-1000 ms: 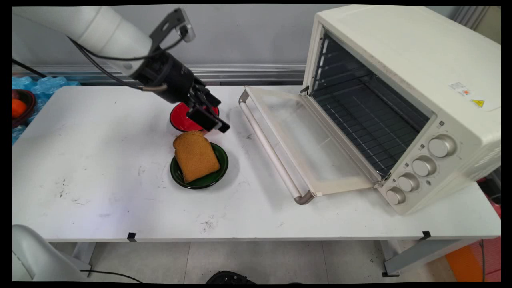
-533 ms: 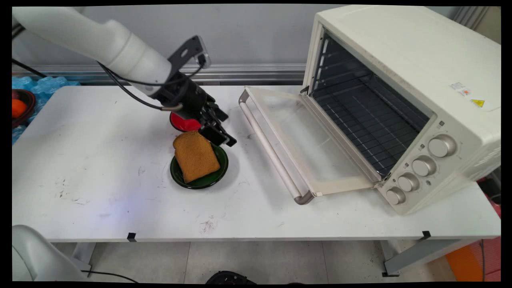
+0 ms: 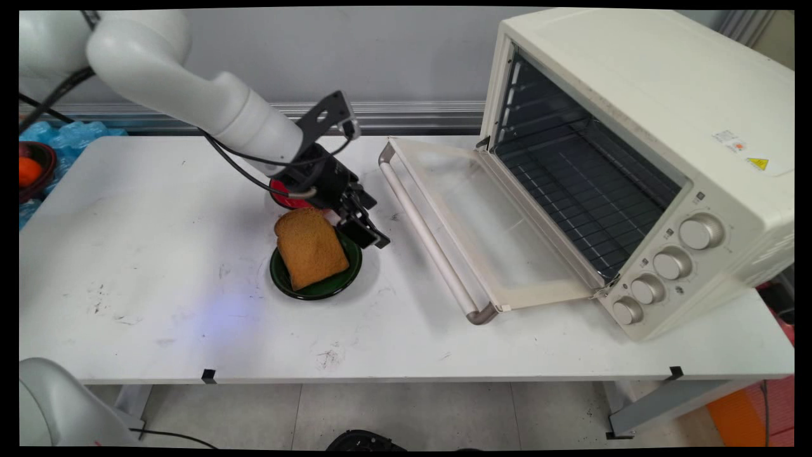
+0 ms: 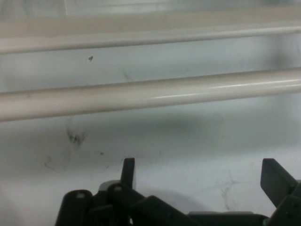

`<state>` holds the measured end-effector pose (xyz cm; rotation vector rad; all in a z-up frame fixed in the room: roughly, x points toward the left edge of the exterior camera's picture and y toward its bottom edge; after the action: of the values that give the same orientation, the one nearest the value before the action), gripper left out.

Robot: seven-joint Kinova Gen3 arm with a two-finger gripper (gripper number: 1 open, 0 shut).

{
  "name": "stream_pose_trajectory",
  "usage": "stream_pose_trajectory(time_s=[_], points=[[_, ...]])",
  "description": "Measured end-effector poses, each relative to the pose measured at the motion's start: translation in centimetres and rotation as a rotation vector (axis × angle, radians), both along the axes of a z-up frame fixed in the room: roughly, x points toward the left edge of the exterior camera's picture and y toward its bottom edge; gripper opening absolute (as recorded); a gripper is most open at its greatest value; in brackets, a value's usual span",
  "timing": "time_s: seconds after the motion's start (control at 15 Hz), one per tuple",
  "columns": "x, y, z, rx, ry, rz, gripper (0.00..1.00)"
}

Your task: Close the oven

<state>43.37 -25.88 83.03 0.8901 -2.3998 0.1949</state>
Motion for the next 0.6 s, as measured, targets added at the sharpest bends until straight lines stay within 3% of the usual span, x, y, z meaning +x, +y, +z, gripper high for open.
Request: stream_pose_trajectory(time_s=[0.6], points=[[-2.0, -2.3, -3.7, -0.001, 0.002, 0.002, 1.00]])
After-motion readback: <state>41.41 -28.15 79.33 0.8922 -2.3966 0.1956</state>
